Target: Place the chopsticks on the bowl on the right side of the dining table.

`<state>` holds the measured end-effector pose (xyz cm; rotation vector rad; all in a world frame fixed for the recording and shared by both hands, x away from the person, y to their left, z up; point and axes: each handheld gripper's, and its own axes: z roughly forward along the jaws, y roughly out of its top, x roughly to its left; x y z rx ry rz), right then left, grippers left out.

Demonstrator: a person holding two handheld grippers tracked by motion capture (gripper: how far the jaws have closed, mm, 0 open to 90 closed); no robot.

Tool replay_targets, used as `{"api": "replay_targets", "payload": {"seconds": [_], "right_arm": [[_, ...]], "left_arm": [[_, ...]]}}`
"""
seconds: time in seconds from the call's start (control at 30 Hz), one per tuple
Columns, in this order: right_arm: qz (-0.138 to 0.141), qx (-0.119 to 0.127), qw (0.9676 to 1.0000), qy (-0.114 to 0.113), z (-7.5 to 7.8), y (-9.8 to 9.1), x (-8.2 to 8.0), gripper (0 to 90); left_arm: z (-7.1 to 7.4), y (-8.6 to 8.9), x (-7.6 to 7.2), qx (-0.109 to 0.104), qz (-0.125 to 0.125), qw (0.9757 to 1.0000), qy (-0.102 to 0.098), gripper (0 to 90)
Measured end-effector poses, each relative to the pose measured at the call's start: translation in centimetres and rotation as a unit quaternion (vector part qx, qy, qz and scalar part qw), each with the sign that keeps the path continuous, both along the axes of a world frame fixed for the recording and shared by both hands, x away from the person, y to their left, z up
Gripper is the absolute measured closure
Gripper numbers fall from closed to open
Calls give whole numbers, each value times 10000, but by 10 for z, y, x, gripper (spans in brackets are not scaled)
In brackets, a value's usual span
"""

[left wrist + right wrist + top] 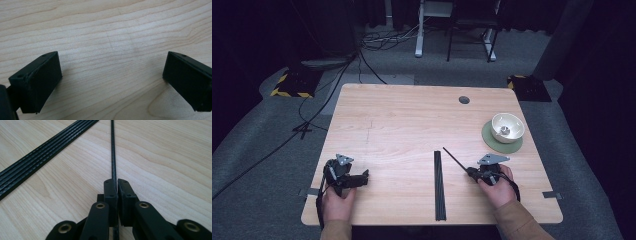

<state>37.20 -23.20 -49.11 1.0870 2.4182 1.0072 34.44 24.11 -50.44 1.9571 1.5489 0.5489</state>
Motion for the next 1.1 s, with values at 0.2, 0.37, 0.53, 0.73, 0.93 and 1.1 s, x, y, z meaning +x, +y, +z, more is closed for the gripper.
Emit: {"api": "replay_targets", "payload": {"seconds": [0.2,0.37,0.53,0.73,0.93,1.1], "right_arm": [[78,71,9999,-132,11,-4,-2,868],[234,120,9994,-230,20,-3,-5,868],[325,133,9991,-236,28,-4,-6,868],[384,215,9987,-264,40,-8,-8,868],[427,344,9979,-338,55,-15,-9,868],[405,440,9973,-417,69,-25,-8,868]], "left_arm": [[0,0,0,-1,2,10000,0,22],[0,0,0,-6,12,10000,-1,22],[0,0,0,1,2,10000,-2,22],[0,0,0,0,-3,10000,-2,22],[0,0,0,1,2,10000,-1,22],[0,0,0,-8,13,10000,-1,22]]}}
